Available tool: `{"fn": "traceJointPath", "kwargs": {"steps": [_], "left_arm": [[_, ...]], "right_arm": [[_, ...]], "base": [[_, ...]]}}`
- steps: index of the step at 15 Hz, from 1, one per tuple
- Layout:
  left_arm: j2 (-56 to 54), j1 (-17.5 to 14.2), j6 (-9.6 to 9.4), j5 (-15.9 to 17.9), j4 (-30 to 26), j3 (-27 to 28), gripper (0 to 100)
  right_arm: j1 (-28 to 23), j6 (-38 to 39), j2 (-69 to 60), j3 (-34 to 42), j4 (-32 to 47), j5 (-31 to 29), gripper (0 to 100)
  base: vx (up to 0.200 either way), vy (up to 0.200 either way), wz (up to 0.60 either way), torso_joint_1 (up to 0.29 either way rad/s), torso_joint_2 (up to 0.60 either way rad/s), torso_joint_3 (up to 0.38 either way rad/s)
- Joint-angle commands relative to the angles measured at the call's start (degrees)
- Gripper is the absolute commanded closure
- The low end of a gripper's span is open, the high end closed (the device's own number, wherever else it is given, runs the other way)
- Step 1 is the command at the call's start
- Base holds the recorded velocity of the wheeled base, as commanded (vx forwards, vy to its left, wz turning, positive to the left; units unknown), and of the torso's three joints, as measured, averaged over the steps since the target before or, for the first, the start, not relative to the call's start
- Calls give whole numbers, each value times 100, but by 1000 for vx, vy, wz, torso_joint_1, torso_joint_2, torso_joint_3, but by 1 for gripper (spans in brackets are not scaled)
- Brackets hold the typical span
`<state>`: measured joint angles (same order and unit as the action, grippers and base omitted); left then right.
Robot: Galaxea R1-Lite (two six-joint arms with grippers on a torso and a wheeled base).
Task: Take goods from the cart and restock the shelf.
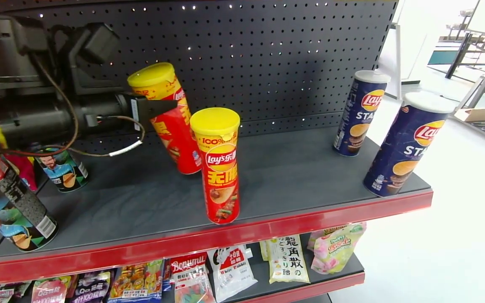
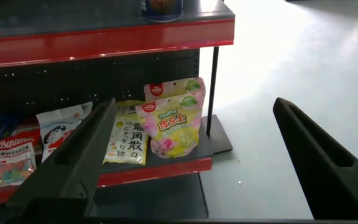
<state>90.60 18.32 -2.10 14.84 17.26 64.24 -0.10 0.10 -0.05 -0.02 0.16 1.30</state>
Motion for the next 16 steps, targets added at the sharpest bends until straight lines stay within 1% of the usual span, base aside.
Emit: {"fn": "traceJointPath", "kwargs": {"steps": [1,3,4,7,9,13,16], "left_arm": [[1012,145,-28,-95,49,686,100],[1469,286,8,-640,49,1213,100],[1680,356,25,-701,67,1398,100],[2041,391,25,-701,76,1732,100],[2146,470,34,-701,76,1820,100],[2234,497,25,-613,58,1969,100],[2234,558,25,-613,49,2022,100]], "right_arm": [[1,-1,5,-6,2,1,0],[1,-1,5,-6,2,1,0],[1,-1,5,2,2,1,0],[1,-1,5,2,2,1,0],[1,-1,5,2,2,1,0],[1,-1,5,2,2,1,0],[1,-1,5,-6,2,1,0]], "base": [[0,0,0,0,0,0],[0,0,0,0,0,0],[0,0,0,0,0,0],[0,0,0,0,0,0],[0,0,0,0,0,0],[0,0,0,0,0,0],[0,0,0,0,0,0]]}}
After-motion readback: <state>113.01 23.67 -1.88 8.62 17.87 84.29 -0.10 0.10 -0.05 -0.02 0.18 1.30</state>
